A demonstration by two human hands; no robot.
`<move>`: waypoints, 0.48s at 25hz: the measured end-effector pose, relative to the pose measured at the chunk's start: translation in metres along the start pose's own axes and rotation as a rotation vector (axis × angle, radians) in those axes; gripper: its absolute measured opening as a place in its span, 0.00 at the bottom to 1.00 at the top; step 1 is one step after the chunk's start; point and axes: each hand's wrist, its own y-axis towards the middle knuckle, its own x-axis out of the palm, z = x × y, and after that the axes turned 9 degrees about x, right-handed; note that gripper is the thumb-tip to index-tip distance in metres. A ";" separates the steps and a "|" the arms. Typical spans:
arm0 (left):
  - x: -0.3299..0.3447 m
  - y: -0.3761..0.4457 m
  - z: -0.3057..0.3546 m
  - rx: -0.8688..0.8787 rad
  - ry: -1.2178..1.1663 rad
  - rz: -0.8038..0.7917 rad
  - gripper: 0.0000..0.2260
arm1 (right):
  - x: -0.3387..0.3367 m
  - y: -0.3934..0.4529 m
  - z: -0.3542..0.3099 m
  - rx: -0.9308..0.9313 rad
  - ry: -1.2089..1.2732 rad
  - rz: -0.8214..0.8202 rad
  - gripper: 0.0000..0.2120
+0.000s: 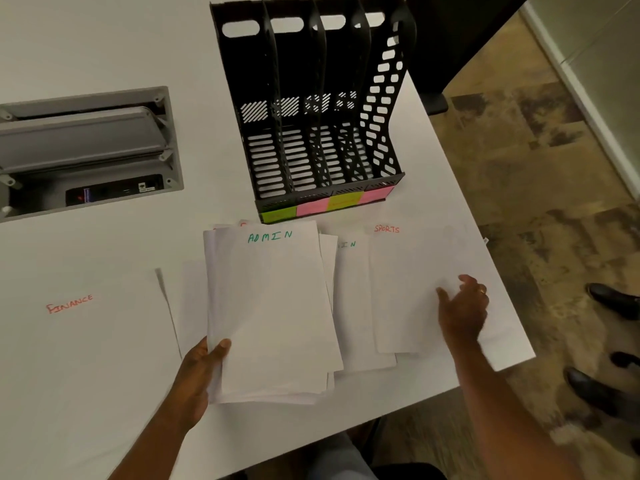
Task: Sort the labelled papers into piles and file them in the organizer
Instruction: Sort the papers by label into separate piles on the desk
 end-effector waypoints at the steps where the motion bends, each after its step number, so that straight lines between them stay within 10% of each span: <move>1: 0.006 0.000 -0.002 -0.001 -0.005 -0.012 0.10 | 0.003 -0.014 -0.011 -0.093 0.101 0.006 0.18; 7: 0.052 0.003 -0.014 -0.046 -0.019 -0.081 0.15 | 0.021 -0.130 -0.074 0.079 0.515 -0.682 0.20; 12: 0.058 0.003 -0.016 -0.093 -0.066 -0.101 0.16 | 0.024 -0.145 -0.068 0.130 0.626 -0.487 0.13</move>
